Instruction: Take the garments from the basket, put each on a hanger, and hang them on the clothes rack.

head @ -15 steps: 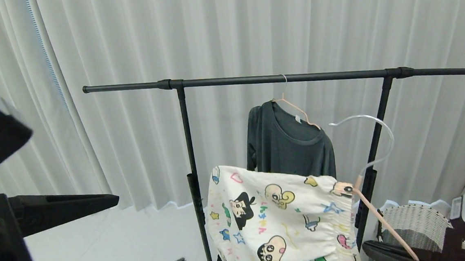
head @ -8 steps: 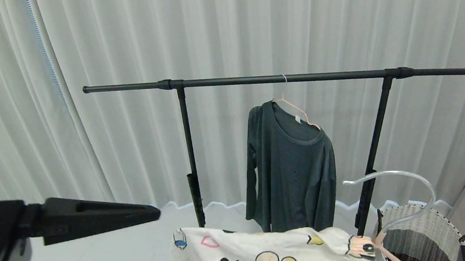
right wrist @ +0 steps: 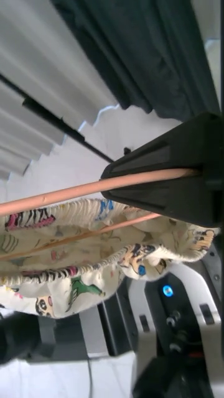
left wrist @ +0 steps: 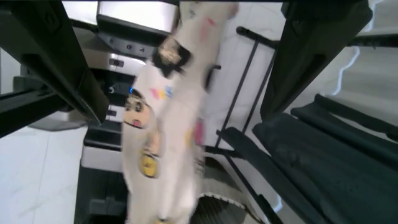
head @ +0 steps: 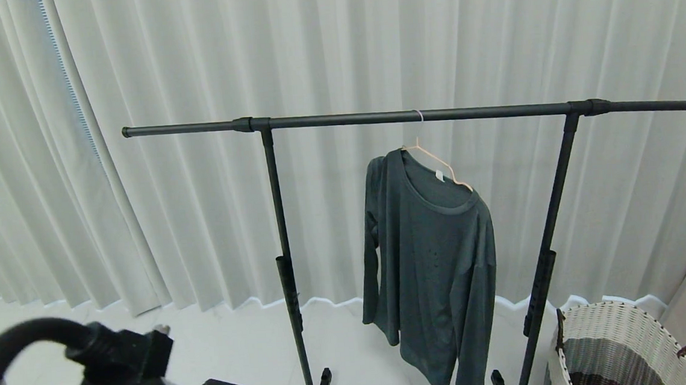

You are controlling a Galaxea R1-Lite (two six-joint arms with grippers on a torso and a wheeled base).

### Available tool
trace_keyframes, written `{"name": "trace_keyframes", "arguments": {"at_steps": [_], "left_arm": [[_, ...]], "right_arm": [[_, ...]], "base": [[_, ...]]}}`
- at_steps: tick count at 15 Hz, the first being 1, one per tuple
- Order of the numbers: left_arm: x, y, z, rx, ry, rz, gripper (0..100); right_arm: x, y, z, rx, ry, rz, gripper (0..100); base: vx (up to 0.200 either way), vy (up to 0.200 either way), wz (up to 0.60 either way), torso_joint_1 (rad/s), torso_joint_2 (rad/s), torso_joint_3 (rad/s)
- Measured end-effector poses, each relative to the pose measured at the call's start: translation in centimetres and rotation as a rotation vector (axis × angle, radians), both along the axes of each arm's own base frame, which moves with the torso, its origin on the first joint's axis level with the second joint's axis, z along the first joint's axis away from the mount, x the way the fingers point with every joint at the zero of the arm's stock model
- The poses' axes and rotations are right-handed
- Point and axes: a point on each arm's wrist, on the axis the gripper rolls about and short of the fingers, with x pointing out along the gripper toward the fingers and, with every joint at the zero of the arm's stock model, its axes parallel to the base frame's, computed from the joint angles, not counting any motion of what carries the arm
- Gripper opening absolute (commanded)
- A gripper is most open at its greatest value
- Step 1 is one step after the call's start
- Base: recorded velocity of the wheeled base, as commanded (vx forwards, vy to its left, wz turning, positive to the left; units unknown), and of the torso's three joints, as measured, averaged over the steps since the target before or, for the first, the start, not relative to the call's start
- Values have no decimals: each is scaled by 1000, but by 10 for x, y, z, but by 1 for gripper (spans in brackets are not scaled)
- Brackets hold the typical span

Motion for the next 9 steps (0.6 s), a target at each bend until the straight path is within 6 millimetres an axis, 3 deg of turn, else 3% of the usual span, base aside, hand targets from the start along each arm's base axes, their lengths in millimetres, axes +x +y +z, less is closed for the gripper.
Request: {"name": "trace_keyframes", "arguments": {"at_steps": [9], "left_arm": [[6,-20,-37,32,10,-19,100]], "right_arm": [[-3,11,4,-8,-10,43,0]], "base": [[0,0,0,0,0,0]]}}
